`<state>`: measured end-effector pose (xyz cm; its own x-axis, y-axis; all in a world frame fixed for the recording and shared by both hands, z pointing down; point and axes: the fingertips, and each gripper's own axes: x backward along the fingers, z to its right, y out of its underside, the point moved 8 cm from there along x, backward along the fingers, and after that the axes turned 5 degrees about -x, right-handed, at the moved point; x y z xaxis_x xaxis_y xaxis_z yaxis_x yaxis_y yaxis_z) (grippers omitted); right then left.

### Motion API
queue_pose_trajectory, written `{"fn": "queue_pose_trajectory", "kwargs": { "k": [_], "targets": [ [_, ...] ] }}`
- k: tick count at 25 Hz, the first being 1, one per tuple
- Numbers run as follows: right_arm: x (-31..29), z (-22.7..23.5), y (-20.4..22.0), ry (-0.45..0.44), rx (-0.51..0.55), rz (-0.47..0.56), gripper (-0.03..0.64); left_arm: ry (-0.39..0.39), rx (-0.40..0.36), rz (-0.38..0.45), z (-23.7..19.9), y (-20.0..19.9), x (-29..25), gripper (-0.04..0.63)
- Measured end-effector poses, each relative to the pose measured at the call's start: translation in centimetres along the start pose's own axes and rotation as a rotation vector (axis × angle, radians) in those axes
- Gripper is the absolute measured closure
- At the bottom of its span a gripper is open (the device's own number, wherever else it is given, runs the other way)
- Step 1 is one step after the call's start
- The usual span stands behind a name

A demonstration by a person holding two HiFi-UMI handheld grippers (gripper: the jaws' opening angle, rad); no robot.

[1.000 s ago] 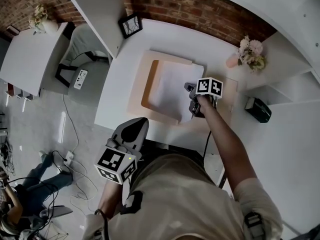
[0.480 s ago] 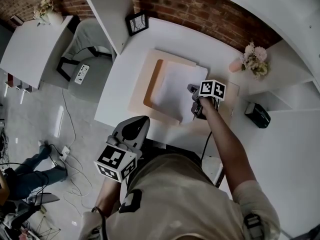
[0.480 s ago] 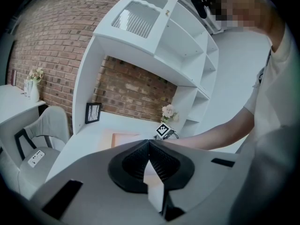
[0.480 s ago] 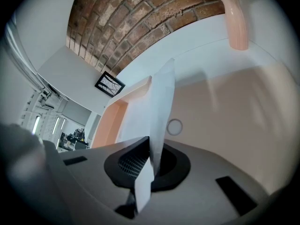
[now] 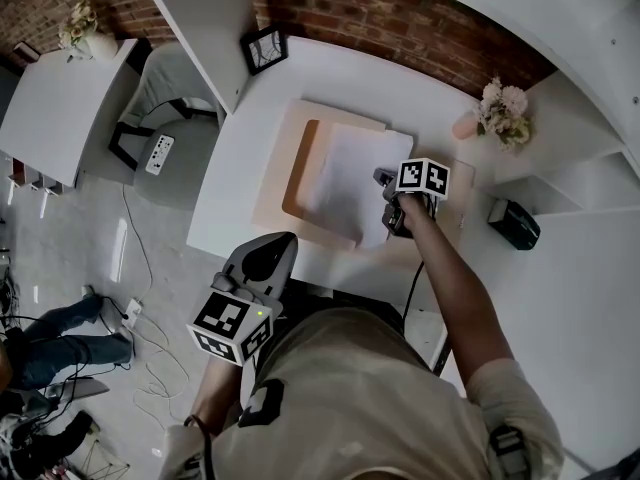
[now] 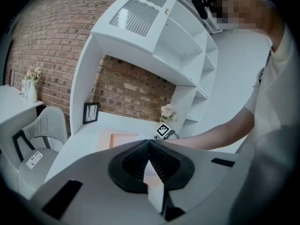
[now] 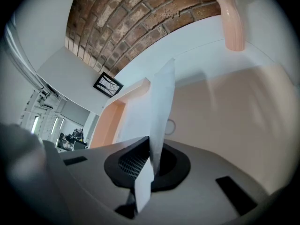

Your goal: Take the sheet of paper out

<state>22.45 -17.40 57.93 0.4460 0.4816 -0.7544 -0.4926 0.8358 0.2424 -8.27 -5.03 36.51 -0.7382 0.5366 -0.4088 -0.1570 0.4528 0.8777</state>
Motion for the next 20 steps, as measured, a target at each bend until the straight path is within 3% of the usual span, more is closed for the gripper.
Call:
{"fn": "queue_pose_trajectory", "kwargs": {
  "k": [20],
  "targets": [
    [1.6,1.7,-0.2,0.009,-0.008,0.016,0.589,0.022,0.005,-0.002,0.2,0.1,-0.8,0.58]
  ]
}}
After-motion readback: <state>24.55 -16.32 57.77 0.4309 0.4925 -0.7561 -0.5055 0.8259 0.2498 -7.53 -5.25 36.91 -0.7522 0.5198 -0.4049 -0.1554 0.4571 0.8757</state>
